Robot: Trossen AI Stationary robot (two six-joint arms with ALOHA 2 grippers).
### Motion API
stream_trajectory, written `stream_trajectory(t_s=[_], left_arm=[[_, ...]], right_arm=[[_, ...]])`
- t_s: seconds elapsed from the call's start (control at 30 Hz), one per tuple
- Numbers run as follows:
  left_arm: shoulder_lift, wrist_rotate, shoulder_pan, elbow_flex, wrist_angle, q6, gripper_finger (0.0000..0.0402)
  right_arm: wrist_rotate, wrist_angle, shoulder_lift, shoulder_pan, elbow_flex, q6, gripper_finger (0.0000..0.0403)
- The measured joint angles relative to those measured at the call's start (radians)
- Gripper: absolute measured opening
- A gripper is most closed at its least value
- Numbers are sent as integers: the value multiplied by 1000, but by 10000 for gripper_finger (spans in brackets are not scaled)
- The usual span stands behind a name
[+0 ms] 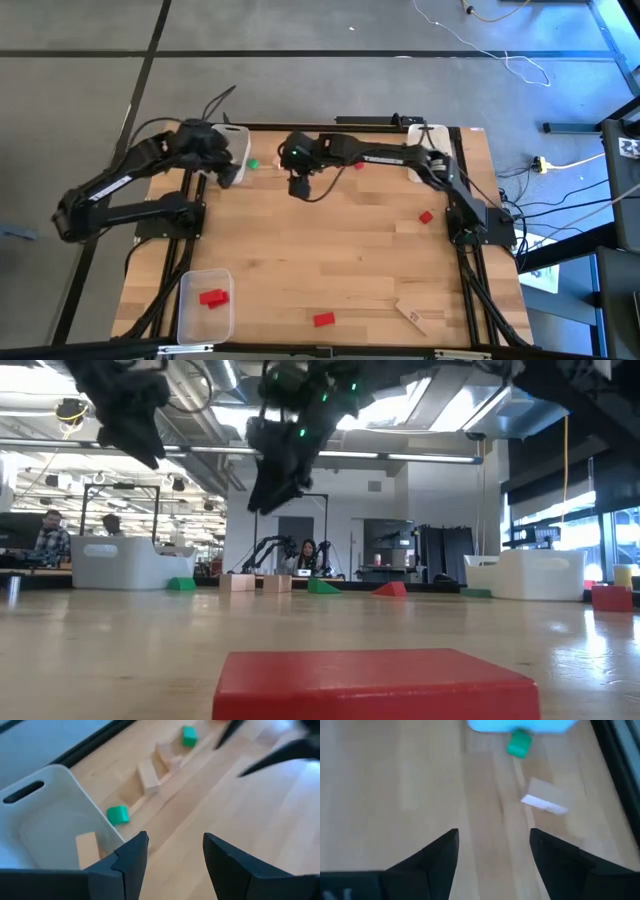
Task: Sort & place blocks by color
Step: Put the brown block into the gray bin
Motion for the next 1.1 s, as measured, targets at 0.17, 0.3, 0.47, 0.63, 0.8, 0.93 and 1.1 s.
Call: stream_trajectory(t_s=[0.17,0.3,0.47,0.63,0.8,0.93,1.1], left_arm=[[-50,-4,-8,0,1,4,182],[-55,-5,-9,0,1,-5,183],[-55,-19,-9,0,1,-28,183],[-55,-47,-9,0,2,-55,183],[-55,-73,-8,0,2,-56,183],[-55,-98,-8,0,2,-56,183],[-55,-141,-8,0,2,-56,183]], right_arm=[[43,32,65,-31,0,36,244],[90,36,103,-50,0,-12,244],[91,42,142,-69,0,-58,244],[98,54,158,-84,0,-86,244],[98,71,156,-107,0,-84,244],[86,70,156,-125,0,-89,244],[82,67,156,-131,0,-83,244]])
